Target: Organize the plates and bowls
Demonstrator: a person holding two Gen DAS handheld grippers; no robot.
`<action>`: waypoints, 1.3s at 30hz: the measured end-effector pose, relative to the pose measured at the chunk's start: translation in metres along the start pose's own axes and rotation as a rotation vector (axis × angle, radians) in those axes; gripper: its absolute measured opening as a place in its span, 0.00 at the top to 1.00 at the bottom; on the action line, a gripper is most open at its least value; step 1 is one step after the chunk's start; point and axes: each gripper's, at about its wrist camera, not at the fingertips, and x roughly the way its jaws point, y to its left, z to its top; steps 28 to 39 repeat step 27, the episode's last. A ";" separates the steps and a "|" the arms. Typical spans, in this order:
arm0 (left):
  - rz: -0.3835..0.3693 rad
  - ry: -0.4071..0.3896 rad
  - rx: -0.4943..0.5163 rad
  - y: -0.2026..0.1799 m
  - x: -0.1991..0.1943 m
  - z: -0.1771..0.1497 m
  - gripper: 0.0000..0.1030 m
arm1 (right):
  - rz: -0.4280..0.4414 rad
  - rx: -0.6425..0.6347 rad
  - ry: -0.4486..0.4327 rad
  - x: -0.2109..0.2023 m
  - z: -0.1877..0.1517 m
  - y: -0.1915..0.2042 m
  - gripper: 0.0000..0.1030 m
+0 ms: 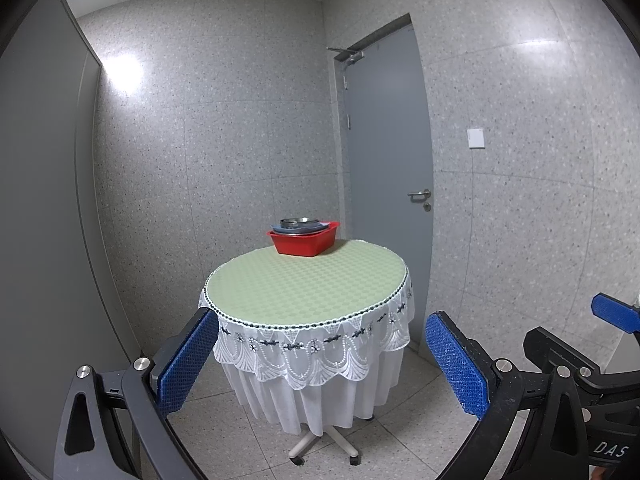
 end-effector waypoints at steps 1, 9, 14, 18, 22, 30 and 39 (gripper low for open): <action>0.001 0.001 0.000 0.000 0.000 0.000 0.01 | -0.001 0.000 0.001 0.000 0.000 0.000 0.00; -0.001 0.002 0.000 0.002 0.001 0.001 0.01 | -0.001 0.001 0.002 0.001 0.001 -0.001 0.00; 0.001 0.003 -0.001 0.004 0.003 0.001 0.01 | 0.000 0.001 0.003 0.002 0.000 -0.001 0.00; 0.006 0.004 0.000 0.004 0.004 0.001 0.01 | 0.002 -0.001 0.004 0.004 0.001 -0.001 0.00; 0.009 0.002 0.000 0.006 0.005 0.002 0.01 | 0.002 -0.001 0.003 0.004 0.000 0.001 0.00; 0.014 0.007 0.001 0.006 0.008 0.005 0.01 | 0.002 0.004 0.016 0.008 0.003 0.002 0.00; 0.014 0.007 0.001 0.006 0.008 0.005 0.01 | 0.002 0.004 0.016 0.008 0.003 0.002 0.00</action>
